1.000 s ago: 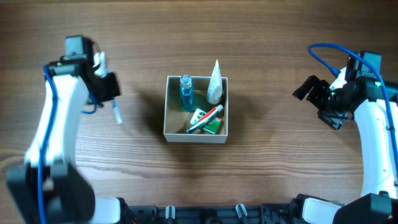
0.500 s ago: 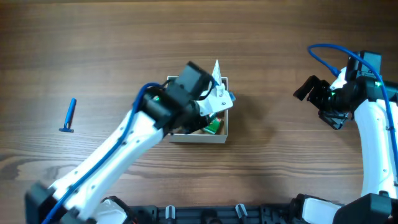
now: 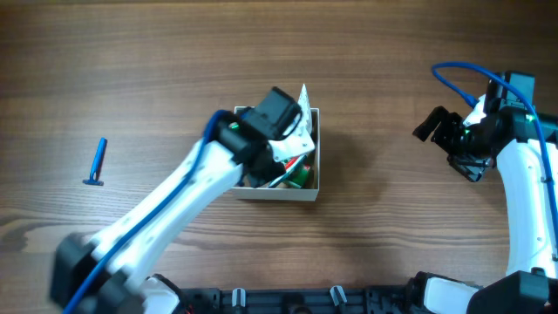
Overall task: Pack container
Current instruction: 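Carry the toothbrush into the box and release it, then grasp the blue razor with the left gripper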
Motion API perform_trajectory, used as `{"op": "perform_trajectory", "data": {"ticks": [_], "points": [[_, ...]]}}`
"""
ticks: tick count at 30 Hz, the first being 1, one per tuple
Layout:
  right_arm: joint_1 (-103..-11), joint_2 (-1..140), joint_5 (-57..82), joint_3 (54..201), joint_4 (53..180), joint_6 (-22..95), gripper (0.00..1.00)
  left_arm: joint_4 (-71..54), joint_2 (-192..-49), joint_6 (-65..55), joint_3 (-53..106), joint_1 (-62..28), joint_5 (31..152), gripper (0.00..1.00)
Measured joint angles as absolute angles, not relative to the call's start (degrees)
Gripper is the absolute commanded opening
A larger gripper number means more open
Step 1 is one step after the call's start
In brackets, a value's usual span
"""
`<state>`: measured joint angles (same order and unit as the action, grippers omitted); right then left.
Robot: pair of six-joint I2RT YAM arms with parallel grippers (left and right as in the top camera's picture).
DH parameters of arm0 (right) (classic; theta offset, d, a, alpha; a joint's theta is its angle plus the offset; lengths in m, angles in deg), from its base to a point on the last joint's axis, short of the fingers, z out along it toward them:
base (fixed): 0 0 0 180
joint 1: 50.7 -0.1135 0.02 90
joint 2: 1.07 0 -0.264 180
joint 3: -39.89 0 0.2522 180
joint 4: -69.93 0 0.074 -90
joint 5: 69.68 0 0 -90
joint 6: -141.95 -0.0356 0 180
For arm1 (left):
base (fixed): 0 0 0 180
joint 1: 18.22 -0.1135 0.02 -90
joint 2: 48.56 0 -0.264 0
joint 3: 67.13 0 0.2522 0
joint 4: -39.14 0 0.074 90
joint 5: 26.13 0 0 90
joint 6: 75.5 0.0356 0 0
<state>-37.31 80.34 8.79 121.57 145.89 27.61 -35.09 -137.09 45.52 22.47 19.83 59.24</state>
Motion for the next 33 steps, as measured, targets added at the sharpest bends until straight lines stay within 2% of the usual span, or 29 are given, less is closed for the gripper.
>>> {"op": "perform_trajectory", "data": {"ticks": [1, 2, 3, 5, 8, 11, 13, 18, 23, 27, 31, 32, 33], "points": [[-37.3, 80.3, 9.0, 121.6, 145.8, 27.6, 1.00, -35.5, -133.1, 43.2, 22.5, 18.2, 58.8, 0.84], [-37.3, 80.3, 9.0, 121.6, 145.8, 27.6, 1.00, -35.9, -128.3, 40.3, 22.9, 15.2, 58.2, 0.86], [-37.3, 80.3, 9.0, 121.6, 145.8, 27.6, 1.00, -35.9, -124.4, 38.0, 23.5, 11.1, 57.7, 1.00], [-37.3, 80.3, 9.0, 121.6, 145.8, 27.7, 1.00, -35.9, -120.5, 33.9, 24.2, -0.8, 57.3, 1.00], [-37.3, 80.3, 9.2, 121.6, 145.8, 27.8, 1.00, -34.0, -122.3, 28.9, 24.2, -19.9, 58.0, 1.00], [-37.3, 80.3, 9.3, 121.6, 145.9, 28.3, 1.00, -29.5, -127.0, 25.4, 24.2, -33.4, 59.0, 1.00], [-37.3, 80.3, 9.3, 121.6, 145.8, 28.3, 1.00, -27.4, -132.9, 24.4, 24.2, -38.9, 59.1, 1.00], [-37.3, 80.3, 9.4, 121.6, 146.3, 29.2, 1.00, -23.4, -150.3, 24.0, 24.2, -43.4, 60.8, 1.00], [-37.3, 80.3, 9.4, 121.6, 146.3, 29.8, 1.00, -21.8, -160.0, 24.1, 24.2, -45.7, 63.3, 0.98], [-37.3, 80.3, 9.4, 121.6, 146.3, 29.8, 1.00, -21.6, -162.9, 24.4, 24.2, -47.6, 65.7, 0.82], [-37.3, 80.3, 9.4, 121.6, 146.4, 29.8, 1.00, -21.5, -164.5, 24.5, 24.1, -47.7, 66.5, 0.86], [-37.3, 80.3, 9.4, 121.6, 146.5, 29.8, 1.00, -21.3, -164.8, 24.5, 24.0, -47.7, 66.6, 0.85], [-37.3, 80.3, 9.4, 121.6, 146.5, 29.8, 1.00, -21.0, -164.7, 24.5, 23.7, -47.7, 66.6, 0.80]]}}
